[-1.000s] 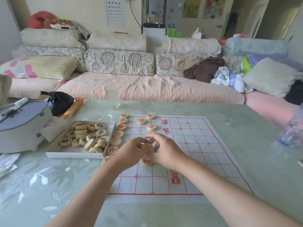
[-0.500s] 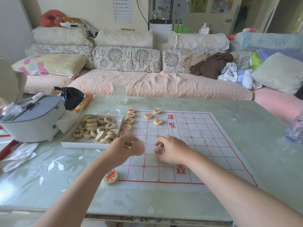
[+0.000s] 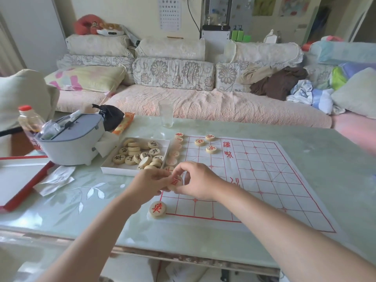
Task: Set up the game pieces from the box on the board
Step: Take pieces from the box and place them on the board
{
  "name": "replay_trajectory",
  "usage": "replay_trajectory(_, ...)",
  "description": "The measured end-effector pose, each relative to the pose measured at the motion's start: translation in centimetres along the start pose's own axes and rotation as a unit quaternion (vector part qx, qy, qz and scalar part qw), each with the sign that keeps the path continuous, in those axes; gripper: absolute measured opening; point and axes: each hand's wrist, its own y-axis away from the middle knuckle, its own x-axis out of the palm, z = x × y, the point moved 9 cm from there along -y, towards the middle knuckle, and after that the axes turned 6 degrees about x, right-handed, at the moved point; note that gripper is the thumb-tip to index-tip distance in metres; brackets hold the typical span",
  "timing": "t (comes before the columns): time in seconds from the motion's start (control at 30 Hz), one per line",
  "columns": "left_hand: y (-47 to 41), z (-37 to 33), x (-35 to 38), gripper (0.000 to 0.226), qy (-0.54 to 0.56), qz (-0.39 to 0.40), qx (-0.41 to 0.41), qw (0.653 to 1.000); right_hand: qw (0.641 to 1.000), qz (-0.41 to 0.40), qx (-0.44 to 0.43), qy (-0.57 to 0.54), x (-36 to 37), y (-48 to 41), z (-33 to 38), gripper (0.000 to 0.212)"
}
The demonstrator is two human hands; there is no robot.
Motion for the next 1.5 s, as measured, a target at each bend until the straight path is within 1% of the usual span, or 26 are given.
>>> replay_trajectory(0.07,0.3,0.6,-1.2,0.005,-0.088,-0.02,0.019,0.996,1.0,0.003,0.011,0.02,0.8,-0.3,-0.1,0.03)
replay_trajectory(0.13,0.8,1.5,-2.0,0.014,-0.182,-0.021,0.024,0.983,0.999,0.008,0.032,0.033,1.7,-0.7,-0.7,0.03)
replay_trajectory(0.23,2.1,2.6,-1.8,0.025,-0.259,0.035,0.031,0.965,0.996,0.012,0.079,0.038,3.2,-1.0,-2.0,0.032)
replay_trajectory(0.3,2.7,2.9,-1.6,0.024,-0.277,0.053,0.049,0.958,0.995,0.009,0.095,0.042,3.9,-1.2,-2.1,0.036)
replay_trajectory(0.4,3.1,3.6,-1.6,0.02,-0.276,0.051,0.056,0.958,0.994,0.002,0.102,0.05,4.9,-1.4,-1.7,0.038)
replay_trajectory(0.57,2.7,4.0,-2.8,0.015,-0.29,0.027,0.057,0.955,0.991,-0.007,0.09,0.099,5.8,-1.5,-0.9,0.027)
replay_trajectory(0.77,0.8,3.4,-4.8,0.012,-0.308,0.007,0.069,0.949,0.992,-0.006,0.066,0.111,5.3,-1.9,-0.2,0.018)
replay_trajectory(0.87,-0.9,2.7,-6.5,0.015,-0.31,-0.025,0.082,0.947,0.995,-0.033,0.052,0.08,4.2,-3.0,1.0,0.012)
replay_trajectory(0.93,-2.0,2.6,-8.1,0.016,-0.301,-0.06,0.074,0.949,0.995,-0.047,0.049,0.07,3.7,-4.4,1.8,0.011)
replay_trajectory(1.07,-3.9,3.6,-10.7,0.018,-0.312,-0.104,0.071,0.942,0.993,-0.054,0.036,0.094,3.9,-8.2,3.7,0.018)
replay_trajectory(1.13,-4.7,4.1,-11.4,0.02,-0.316,-0.11,0.078,0.939,0.991,-0.046,0.037,0.123,4.3,-10.4,4.4,0.024)
replay_trajectory(1.23,-5.8,4.6,-12.1,0.021,-0.324,-0.118,0.085,0.935,0.983,0.004,0.052,0.177,5.8,-13.1,4.8,0.031)
replay_trajectory(1.33,-6.9,5.1,-12.5,0.022,-0.331,-0.117,0.084,0.933,0.968,0.043,0.066,0.239,6.9,-14.8,4.5,0.027)
replay_trajectory(1.4,-7.5,5.4,-12.3,0.023,-0.313,-0.101,0.081,0.941,0.967,0.046,0.074,0.238,7.0,-15.7,4.3,0.023)
replay_trajectory(1.5,-8.0,5.6,-11.7,0.029,-0.308,-0.081,0.082,0.944,0.974,0.058,0.08,0.206,7.1,-16.7,3.9,0.03)
